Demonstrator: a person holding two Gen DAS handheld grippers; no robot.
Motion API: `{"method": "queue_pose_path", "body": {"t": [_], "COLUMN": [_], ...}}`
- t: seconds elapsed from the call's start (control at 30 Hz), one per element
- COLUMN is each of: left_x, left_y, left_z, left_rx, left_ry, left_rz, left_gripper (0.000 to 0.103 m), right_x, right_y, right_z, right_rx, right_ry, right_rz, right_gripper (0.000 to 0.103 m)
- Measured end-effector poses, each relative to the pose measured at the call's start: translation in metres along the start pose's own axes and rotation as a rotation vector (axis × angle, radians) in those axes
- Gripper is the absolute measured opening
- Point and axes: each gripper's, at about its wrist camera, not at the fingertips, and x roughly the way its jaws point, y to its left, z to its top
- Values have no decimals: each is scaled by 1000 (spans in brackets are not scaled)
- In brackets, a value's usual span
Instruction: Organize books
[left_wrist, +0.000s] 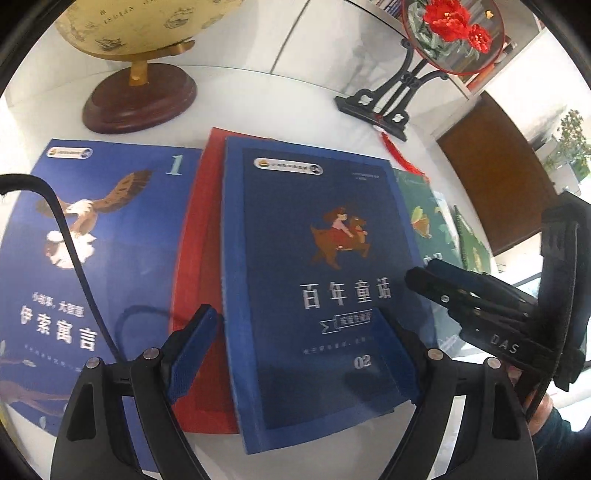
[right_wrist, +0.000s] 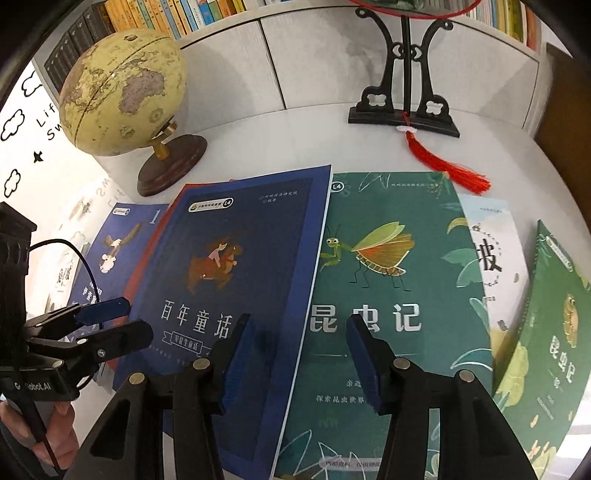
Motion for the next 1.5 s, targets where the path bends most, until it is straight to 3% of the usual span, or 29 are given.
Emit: {"method": "queue_pose_path", "body": {"t": [0.27,0.47,0.6,0.9,1.07,1.2,1.3,1.4,1.5], "left_x": [1,4,11,13,13,14,15,12,12], "left_y": [-2,-11,-28,-28,-26,-28,-32,-28,-22], "left_z": [-1,-2,-3,1,1,0,-1,-2,-1], "left_rx": [-5,-16,27,21,15,29,46,19,-57], "left_ry": [4,17,8,4,-1,-1,2,12,28], "left_rz": [-31,-88,-57,-66,-76,-70,-49,-80,-193], "left_gripper": [83,83,85,85,85,86,88,88,88], "right_x": [3,-4,-32,-15,-13,-16,-15,-13,-20], "right_y": [3,-4,-20,-70,-62,-65,-74,-87,-103], "right_z": [3,1,-5,-21,-29,-41,-44,-39,-33], "right_rx": [4,22,48,292,210,185,247,335,462], "right_ry": [1,-19,-73,22,82,131,105,40,-66], "right_rz": [75,72,144,346,318,384,432,483,678], "right_gripper": [42,40,40,40,40,40,42,42,42]}}
